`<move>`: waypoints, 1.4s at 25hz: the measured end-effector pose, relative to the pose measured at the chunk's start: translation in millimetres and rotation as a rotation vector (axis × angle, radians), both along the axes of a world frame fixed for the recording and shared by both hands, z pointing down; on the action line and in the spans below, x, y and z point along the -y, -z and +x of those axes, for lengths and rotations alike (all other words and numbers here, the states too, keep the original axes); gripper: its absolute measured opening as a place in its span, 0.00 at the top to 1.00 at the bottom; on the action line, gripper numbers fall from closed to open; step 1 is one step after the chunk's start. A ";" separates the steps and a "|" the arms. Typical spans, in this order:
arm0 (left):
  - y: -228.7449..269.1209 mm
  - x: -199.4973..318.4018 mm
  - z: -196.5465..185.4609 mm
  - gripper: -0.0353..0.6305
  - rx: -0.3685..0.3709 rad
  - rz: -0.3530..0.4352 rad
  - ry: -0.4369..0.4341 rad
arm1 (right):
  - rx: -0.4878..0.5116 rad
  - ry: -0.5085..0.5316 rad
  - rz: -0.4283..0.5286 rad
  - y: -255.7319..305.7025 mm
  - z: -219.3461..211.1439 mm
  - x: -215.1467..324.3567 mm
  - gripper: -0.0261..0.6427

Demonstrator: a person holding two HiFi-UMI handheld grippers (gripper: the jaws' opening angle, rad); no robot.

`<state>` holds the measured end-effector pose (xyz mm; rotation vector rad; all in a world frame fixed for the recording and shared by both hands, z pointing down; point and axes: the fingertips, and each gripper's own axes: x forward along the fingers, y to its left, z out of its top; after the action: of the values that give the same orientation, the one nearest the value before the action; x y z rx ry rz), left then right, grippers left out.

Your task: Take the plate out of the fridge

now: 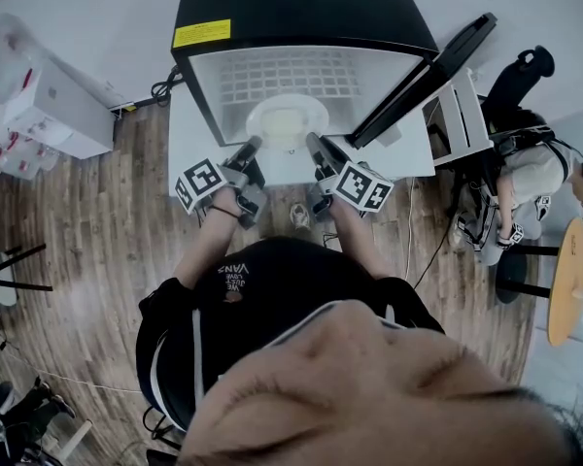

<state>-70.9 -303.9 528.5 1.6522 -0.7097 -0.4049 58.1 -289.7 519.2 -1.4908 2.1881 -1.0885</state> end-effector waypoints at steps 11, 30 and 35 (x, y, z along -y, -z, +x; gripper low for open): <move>-2.8 -14.6 -4.5 0.91 -0.003 0.003 -0.038 | -0.001 -0.035 -0.001 -1.2 -5.1 -19.6 0.82; 7.1 -57.3 26.0 0.91 -0.011 0.020 0.002 | -0.047 -0.003 0.020 12.7 28.3 -57.4 0.83; 8.6 -75.9 37.5 0.91 -0.011 0.022 0.014 | -0.048 0.011 0.020 14.5 38.4 -74.4 0.82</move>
<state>-33.4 -228.0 520.0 1.6649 -0.7109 -0.4330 96.5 -215.3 504.7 -1.5134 2.2346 -1.0410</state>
